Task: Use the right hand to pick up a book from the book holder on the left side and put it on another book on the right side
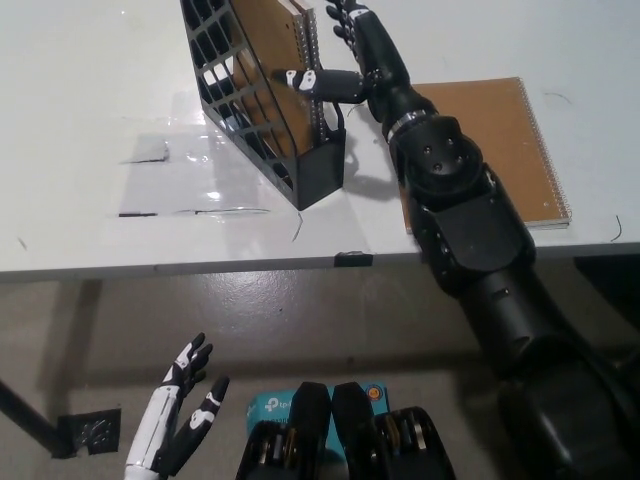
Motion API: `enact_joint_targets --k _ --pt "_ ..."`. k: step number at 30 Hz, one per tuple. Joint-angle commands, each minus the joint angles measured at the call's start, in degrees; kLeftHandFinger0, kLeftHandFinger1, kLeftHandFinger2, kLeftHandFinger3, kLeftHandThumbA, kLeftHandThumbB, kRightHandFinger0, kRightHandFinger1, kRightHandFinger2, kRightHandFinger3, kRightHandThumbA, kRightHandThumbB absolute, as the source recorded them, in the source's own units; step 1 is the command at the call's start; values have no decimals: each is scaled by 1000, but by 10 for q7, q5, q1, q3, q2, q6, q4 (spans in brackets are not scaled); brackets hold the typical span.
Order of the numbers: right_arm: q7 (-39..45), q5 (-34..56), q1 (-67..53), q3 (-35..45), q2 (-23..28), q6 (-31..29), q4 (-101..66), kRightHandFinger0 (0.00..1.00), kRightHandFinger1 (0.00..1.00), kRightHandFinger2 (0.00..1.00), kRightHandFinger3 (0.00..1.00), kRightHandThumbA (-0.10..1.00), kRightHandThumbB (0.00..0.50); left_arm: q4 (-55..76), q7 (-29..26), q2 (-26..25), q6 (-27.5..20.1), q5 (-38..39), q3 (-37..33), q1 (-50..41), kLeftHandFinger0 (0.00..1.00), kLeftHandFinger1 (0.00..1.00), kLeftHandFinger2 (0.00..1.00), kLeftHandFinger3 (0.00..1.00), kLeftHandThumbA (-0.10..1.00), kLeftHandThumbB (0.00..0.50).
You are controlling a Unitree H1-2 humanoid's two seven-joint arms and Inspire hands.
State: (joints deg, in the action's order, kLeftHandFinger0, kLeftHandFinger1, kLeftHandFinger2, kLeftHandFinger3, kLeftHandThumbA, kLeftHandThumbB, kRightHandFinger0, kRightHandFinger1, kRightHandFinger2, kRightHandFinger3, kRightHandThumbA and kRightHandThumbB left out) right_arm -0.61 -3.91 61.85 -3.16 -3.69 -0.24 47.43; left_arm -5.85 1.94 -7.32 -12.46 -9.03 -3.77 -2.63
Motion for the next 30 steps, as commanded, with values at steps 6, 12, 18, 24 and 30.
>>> enact_joint_targets --k 6,12,18,24,30 --pt "2 -1 58 -6 -5 -12 34 1000 1000 1000 1000 915 334 6 1 -14 -29 -13 -9 8 1000 1000 1000 1000 821 206" --pt "-1 5 73 -1 -9 -17 58 1000 1000 1000 1000 908 316 11 2 -16 -20 -19 -10 13 1000 1000 987 959 818 197" --pt "-5 2 80 -2 -9 -24 70 1000 1000 1000 1000 921 314 11 3 -20 -18 -27 -13 16 1000 1000 993 964 848 197" --pt "-8 -1 84 -4 -10 -26 63 1000 1000 1000 1000 933 313 11 4 -23 -15 -27 -15 17 1000 1000 1000 958 864 200" --pt "-13 -2 84 -4 -14 -11 51 960 1000 1000 1000 904 325 7 1 -23 -19 -31 -17 17 1000 1000 1000 952 869 207"
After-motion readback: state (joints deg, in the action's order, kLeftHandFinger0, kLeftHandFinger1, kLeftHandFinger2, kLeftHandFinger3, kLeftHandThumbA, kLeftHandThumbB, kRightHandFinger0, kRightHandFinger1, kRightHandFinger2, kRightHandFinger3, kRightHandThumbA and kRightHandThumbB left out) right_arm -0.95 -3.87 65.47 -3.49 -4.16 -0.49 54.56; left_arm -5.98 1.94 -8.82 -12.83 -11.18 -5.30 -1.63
